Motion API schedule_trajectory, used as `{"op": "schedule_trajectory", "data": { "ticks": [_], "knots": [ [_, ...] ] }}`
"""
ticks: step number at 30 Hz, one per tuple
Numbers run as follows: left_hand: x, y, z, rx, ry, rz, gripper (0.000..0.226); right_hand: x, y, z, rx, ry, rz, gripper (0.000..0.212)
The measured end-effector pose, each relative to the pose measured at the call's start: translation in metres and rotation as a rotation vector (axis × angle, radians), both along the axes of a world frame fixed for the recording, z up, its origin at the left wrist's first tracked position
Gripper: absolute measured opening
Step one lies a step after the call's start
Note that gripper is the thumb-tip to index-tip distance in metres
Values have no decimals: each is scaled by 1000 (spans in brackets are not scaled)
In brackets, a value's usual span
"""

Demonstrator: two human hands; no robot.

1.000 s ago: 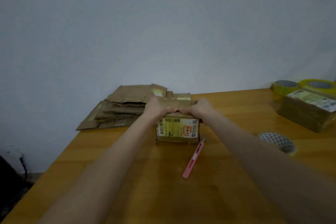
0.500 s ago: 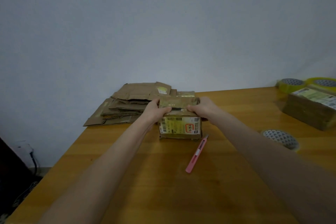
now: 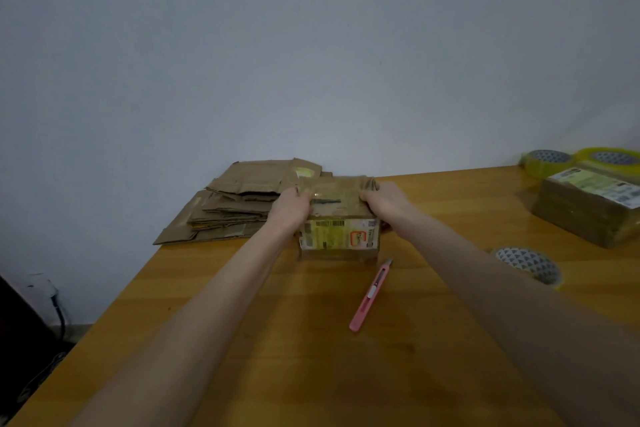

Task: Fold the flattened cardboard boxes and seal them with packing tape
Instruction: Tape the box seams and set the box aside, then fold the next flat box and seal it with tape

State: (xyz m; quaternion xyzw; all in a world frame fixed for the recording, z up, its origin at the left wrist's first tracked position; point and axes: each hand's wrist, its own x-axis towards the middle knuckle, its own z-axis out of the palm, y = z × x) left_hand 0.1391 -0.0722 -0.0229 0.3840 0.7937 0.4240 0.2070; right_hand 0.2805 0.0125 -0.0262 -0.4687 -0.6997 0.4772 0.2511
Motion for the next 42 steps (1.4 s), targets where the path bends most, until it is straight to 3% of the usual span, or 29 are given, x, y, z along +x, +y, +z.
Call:
{"op": "schedule_trajectory", "data": {
  "ticks": [2, 5, 9, 15, 21, 27, 30, 33, 38, 42],
  "knots": [
    [4, 1, 16, 115, 53, 20, 41, 3, 4, 11, 106, 114, -54, 26],
    [19, 5, 43, 289, -114, -27, 42, 19, 10, 28, 228, 249, -178, 50],
    [42, 34, 37, 326, -67, -101, 53, 54, 32, 32, 322, 240, -293, 47],
    [106, 116, 4, 262, 128, -152, 40, 115, 82, 11, 475, -66, -474, 31],
    [171, 211, -22, 253, 53, -154, 37, 161, 146, 0, 583, -542, -512, 48],
    [218, 277, -54, 107, -208, -246, 34, 173, 186, -20, 550, -863, -370, 46],
    [232, 286, -61, 80, -242, -380, 33, 175, 201, -32, 510, -940, -298, 46],
    [237, 290, -59, 74, -108, -497, 35, 176, 212, -42, 466, -932, -303, 47],
    [220, 283, -58, -17, 486, -576, 50, 176, 208, -41, 484, -904, -309, 53],
    [186, 255, -54, -101, 696, -526, 64, 162, 187, -34, 560, -887, -306, 55]
  ]
}}
